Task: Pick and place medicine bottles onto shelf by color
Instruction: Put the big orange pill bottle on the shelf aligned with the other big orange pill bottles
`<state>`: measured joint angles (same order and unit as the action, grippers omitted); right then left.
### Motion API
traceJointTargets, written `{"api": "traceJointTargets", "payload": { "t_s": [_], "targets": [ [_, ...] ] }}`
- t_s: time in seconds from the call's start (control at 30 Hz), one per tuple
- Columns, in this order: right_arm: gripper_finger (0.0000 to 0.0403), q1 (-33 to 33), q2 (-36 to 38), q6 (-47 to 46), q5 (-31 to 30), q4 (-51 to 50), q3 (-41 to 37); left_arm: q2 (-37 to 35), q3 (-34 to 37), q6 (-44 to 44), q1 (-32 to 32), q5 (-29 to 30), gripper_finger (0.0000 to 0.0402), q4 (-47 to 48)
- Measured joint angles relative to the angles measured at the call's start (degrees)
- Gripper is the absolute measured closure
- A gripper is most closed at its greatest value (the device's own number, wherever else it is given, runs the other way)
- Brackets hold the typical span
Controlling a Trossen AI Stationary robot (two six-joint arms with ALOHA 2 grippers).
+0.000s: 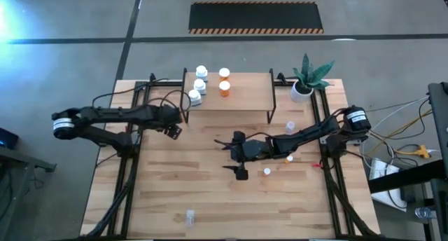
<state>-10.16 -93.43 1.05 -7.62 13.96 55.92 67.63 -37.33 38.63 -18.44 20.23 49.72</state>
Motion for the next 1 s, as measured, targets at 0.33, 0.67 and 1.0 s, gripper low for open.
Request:
{"api": "traceJointTargets", "payload": {
  "t_s": [0.33, 0.67, 1.0],
  "targets": [
    [0.0076, -0.8, 0.0, -0.8, 0.0, 0.0, -0.1, 3.2, 0.2, -0.1, 0.5, -0.3, 0.011, 0.3],
    [0.0076, -0.7, 0.0, -1.5, 0.0, -0.3, -0.1, -0.8, 0.4, 1.2, 6.2, -5.9, 0.0209, 4.5],
    [0.0076, -1.4, 2.7, -2.8, 0.1, -9.2, -0.1, -1.4, -0.1, 3.1, 15.3, -6.7, 0.0289, 4.9]
  ]
}}
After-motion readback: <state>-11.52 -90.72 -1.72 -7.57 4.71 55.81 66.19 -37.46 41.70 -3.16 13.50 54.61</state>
